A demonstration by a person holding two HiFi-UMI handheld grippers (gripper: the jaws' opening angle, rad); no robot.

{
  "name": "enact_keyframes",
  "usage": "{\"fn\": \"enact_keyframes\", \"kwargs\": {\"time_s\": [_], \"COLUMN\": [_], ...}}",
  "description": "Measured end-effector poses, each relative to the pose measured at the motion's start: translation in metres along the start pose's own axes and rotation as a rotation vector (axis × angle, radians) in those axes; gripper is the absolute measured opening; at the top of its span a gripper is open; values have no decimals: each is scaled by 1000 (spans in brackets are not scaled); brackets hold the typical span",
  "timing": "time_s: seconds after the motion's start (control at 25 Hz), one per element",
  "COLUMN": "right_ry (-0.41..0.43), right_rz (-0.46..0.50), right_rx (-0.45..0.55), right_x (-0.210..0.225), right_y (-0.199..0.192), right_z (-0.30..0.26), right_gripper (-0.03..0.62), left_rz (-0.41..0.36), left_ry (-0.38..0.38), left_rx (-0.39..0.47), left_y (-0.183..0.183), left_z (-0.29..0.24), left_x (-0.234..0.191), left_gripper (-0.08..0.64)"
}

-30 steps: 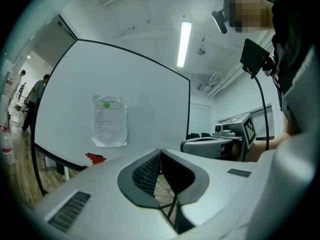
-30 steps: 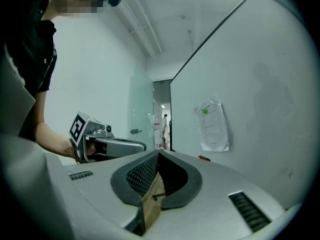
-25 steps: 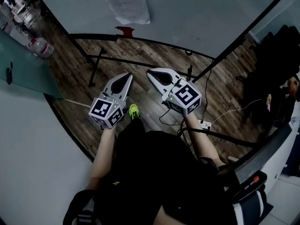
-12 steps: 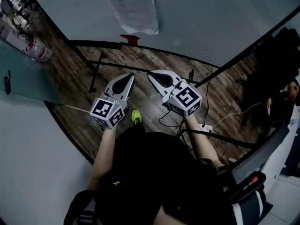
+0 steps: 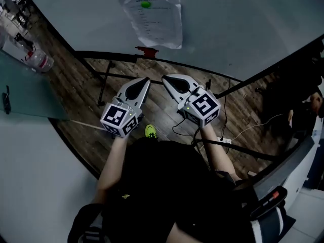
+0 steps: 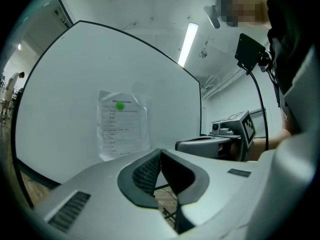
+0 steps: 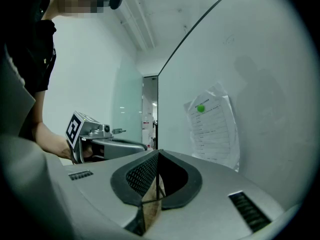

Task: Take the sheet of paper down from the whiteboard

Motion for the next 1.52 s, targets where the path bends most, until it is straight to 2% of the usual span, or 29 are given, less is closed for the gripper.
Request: {"fn": "enact_keyframes", "kwargs": {"time_s": [0.4, 0.72, 0.92, 1.08, 1.24, 1.52], "right_ry": [-64, -84, -66, -59, -63, -69], "right_rz": [23, 62, 89, 106, 163, 202], "right_rx": [8, 5, 12, 20, 28, 33], "right_x": [22, 34, 43, 52, 60, 70], "right_y": [8, 15, 21, 32, 48, 65], "right_z": [-39, -54, -62, -69, -78, -87], "right_gripper": [26, 29, 35, 40, 52, 81], "left_rz": [-17, -47, -64, -118, -162, -199], "left_ry": [-64, -85, -67, -53, -31, -37], "left_rx": [19, 18, 30, 40, 57, 84], "left_y": [13, 22, 28, 43, 61, 75], "left_z": [-23, -37, -49, -58, -66, -79], "left_x": [-40, -53, -62, -67, -80, -88], "left_gripper": [27, 28, 28, 28, 28, 28]}}
Point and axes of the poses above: the fingertips, and each gripper's own axes: z backward along the fingers, x to its right, y out of its top, the point moved 5 cm from there along z, backward along the fingers, and after that the axes turned 3 degrees about x, right-handed, at the moved point
